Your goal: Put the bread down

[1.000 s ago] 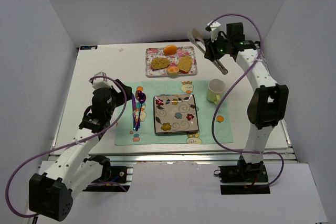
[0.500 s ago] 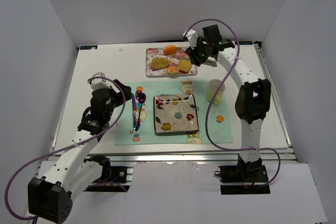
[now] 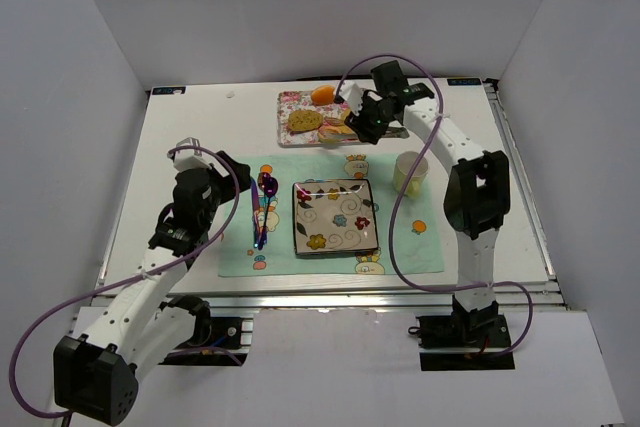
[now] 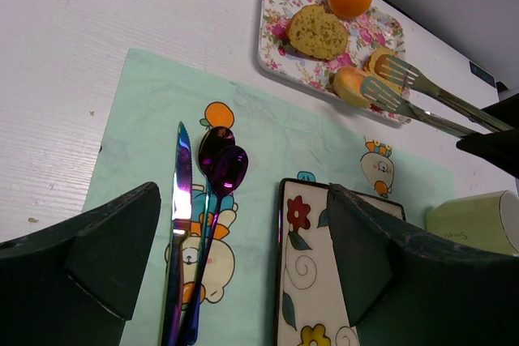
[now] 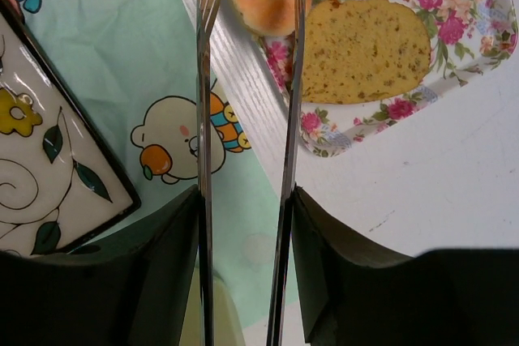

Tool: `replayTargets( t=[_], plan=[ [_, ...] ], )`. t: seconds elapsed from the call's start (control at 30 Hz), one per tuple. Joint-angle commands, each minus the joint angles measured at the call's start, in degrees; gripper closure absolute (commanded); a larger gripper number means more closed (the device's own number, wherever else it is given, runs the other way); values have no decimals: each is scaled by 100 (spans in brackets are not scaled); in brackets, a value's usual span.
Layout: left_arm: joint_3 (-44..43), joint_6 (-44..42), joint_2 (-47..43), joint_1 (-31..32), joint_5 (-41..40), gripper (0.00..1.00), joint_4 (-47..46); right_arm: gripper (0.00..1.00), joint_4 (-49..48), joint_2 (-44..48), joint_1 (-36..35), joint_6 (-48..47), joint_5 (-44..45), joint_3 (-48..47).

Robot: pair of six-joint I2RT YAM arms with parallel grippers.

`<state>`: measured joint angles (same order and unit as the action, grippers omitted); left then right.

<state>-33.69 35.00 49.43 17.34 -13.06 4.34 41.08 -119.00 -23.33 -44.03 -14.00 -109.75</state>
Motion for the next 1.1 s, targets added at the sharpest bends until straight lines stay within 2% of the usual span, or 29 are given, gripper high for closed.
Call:
replayTargets(
  t=[0.0,0.63,0.77,0.93,1.07],
  plan=[
    [21,24,-38,-29,5,8,-65,48,84,88,-92,-150,90,-186],
    [47,77,-144,-29,-12,8,-30,49,-30,-264,-154,-167,495,-266],
    [47,77,-170,-29,-21,8,-3,56,-47,-264,-154,-194,477,-204],
    [3,77,-170,-20,-21,8,6,73,-47,-124,-154,-185,354,-134],
    [-32,59,-170,-29,-21,8,6,80,-74,183,-154,-115,187,-73]
  ],
)
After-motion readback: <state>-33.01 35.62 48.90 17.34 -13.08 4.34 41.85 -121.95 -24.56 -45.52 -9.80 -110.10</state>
